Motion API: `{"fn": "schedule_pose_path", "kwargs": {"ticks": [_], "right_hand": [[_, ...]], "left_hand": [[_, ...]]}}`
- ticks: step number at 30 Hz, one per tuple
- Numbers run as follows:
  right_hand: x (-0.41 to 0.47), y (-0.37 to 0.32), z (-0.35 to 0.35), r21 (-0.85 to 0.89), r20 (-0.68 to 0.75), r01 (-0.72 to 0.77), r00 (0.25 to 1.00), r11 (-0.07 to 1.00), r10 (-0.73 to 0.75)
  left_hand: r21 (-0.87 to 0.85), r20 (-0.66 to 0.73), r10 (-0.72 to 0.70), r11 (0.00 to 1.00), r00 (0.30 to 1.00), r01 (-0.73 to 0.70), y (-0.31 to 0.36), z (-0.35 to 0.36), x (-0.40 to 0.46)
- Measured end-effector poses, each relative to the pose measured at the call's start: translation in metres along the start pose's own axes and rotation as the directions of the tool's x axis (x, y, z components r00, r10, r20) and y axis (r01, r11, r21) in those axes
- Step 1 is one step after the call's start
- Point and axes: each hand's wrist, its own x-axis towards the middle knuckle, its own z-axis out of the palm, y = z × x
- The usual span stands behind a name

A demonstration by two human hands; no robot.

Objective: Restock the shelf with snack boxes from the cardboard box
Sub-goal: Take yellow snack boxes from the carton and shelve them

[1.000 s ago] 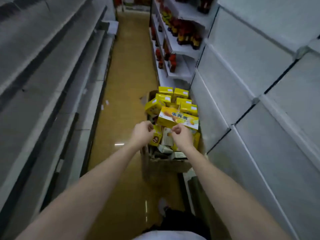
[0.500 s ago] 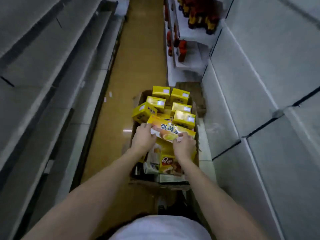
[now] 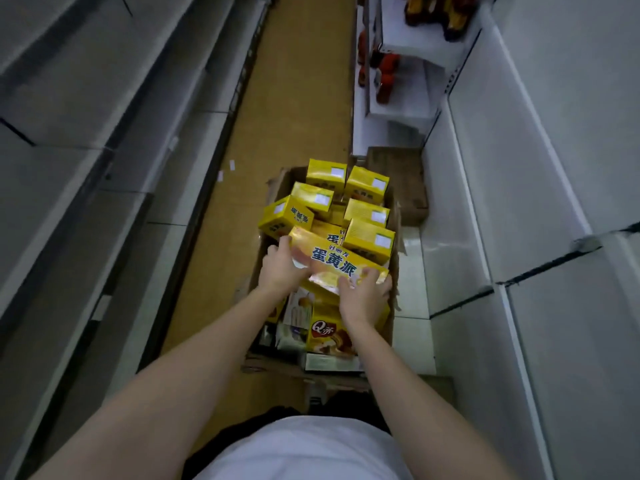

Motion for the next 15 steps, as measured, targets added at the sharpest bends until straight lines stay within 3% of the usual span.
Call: {"fn": "schedule_pose_path", "kwargs": {"ticks": [6,15], "right_hand": [[-0.027,-0.019,0.017,0.056,-0.01,0.087,0.996,0.995,-0.087],[-0.11,-0.077,0.064,0.063,0.062,0.323,0.943,0.944,-0.327]], "left_hand": [[-0.09,-0.184,-0.026,0.996,0.982,0.01,-0.023,-0.023,-0.018],[-0.299,-0.392,-0.211,0.95,0.895,0.092,-0.118,-0.098,-0.066]]}}
